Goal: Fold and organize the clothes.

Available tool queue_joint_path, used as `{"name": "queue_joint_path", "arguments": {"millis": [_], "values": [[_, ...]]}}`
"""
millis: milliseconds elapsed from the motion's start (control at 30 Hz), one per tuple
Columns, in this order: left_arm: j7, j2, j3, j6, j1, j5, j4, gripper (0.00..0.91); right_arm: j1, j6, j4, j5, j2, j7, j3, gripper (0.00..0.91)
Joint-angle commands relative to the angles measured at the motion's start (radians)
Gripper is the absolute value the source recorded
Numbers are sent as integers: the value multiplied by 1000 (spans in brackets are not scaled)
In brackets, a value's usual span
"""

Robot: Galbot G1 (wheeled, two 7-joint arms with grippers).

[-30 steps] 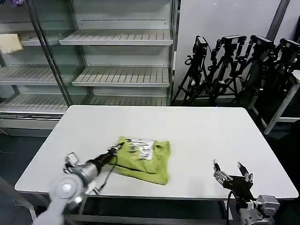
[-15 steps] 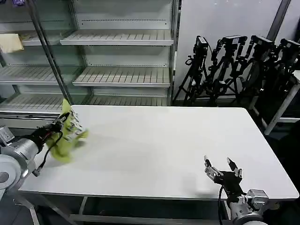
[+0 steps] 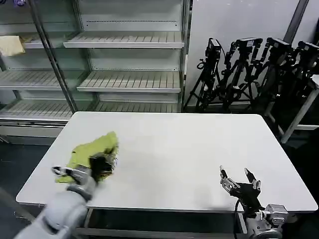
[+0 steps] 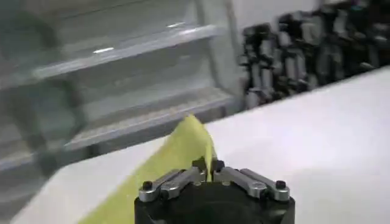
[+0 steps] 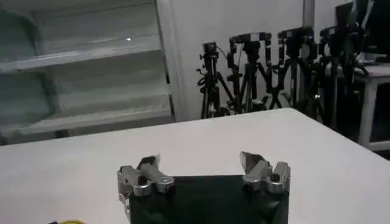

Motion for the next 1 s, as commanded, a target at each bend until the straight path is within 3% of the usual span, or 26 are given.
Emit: {"name": "queue_joint_path", "arguments": {"millis": [33, 233, 467, 833, 867, 933, 967, 1000], "values": [[15, -155, 411, 28, -199, 240, 13, 40, -19, 2, 5, -25, 24, -1, 4, 907], [-7, -219, 455, 61, -276, 165, 105, 40, -26, 4, -1, -46, 47, -4, -2, 907], [-92, -372, 506, 83, -353, 96, 237, 30, -25, 2, -2, -56, 57, -3, -1, 907], [-168, -549, 533, 63, -445, 90, 421, 40, -25, 0, -10, -63, 58, -1, 2, 907], [-172, -568, 534, 63, -454, 91, 444, 171, -24, 0, -11, -63, 57, -1, 2, 907], [-171, -592, 531, 58, -466, 87, 468, 705, -23, 0, -11, -63, 56, -1, 3, 907], [-166, -599, 530, 43, -470, 87, 476, 907, -22, -1, -10, -62, 54, 0, 4, 907], [-158, -603, 530, 16, -472, 91, 479, 907, -21, -1, -10, -61, 54, -1, 4, 907]]}}
